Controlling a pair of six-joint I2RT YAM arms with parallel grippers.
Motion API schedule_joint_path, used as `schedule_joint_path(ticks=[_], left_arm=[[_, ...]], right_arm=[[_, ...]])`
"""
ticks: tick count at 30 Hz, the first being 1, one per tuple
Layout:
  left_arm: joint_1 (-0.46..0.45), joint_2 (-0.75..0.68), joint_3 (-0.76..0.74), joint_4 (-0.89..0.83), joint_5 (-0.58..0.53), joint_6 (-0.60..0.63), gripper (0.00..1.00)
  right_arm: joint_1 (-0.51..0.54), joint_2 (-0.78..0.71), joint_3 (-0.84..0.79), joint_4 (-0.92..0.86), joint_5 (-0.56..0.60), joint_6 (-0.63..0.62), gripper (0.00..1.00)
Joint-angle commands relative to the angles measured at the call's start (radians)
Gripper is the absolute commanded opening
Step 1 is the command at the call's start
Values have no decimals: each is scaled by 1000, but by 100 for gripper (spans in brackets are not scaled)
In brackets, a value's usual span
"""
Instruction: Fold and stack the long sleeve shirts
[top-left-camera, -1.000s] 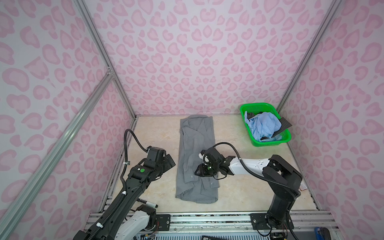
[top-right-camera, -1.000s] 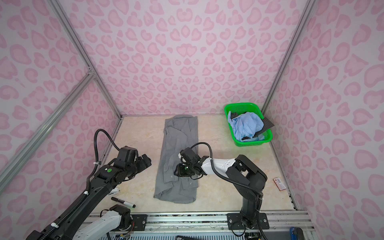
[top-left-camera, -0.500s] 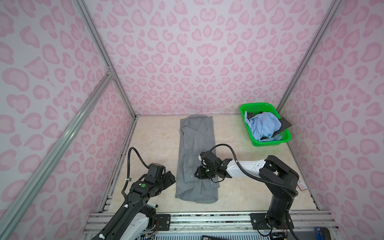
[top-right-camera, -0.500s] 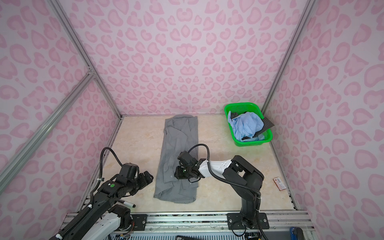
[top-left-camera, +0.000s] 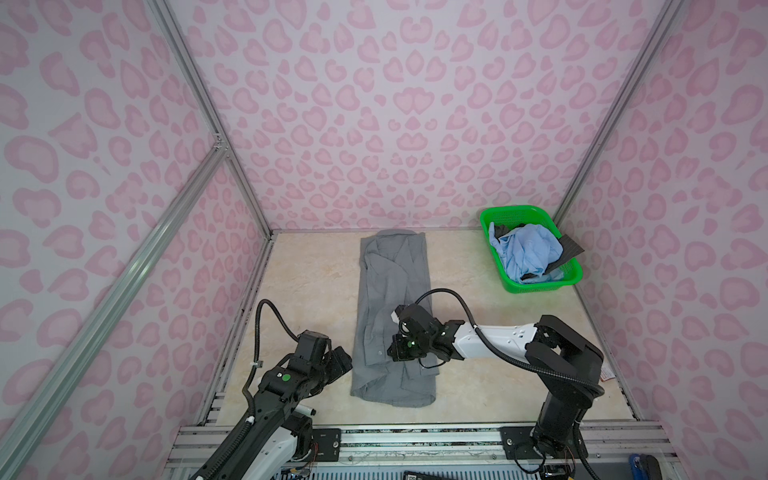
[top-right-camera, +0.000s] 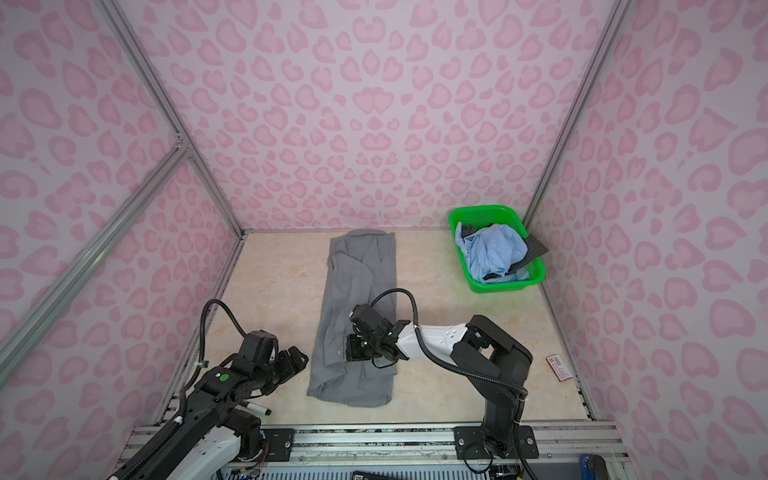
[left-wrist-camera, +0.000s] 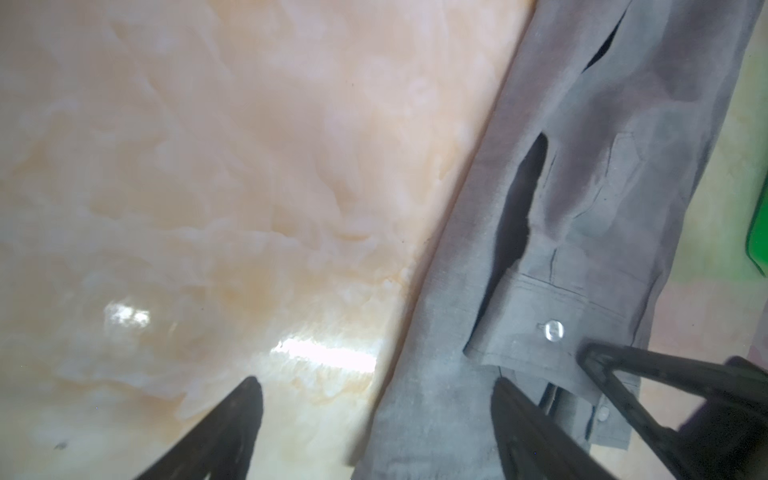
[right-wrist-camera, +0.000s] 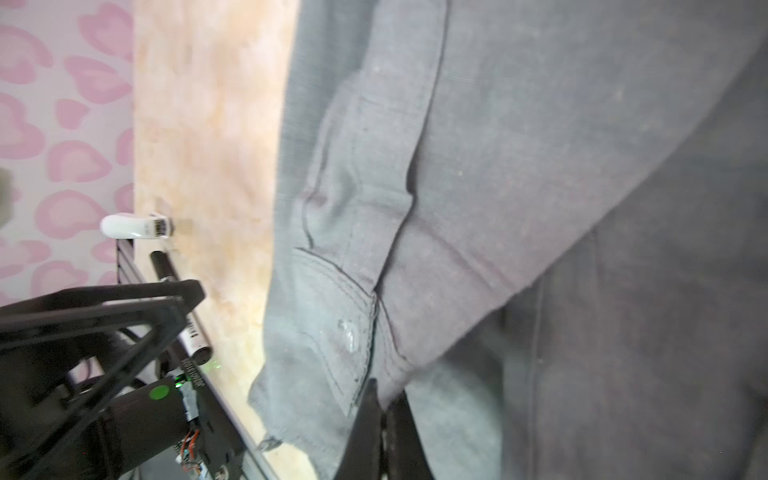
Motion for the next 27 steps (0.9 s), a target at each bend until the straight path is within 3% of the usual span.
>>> schedule_joint_path(ticks=[1,10,19,24,27], left_arm=[[0,-3,17,-1,-27,-3,88],[0,48,94,-22,-60,14,88],[0,89,115,-14,-56,23,88],[0,98,118,-13,-53,27,88],[-1,127,118,9,-24,39,88]], right_arm=[[27,-55,1,12,-6,35,0],[100,-195,-118,51,17,131,0],[70,-81,-181,201,-69,182,0],[64,-68,-206,179,-48,191,8],[45,-154,-214,68,13,156,21]])
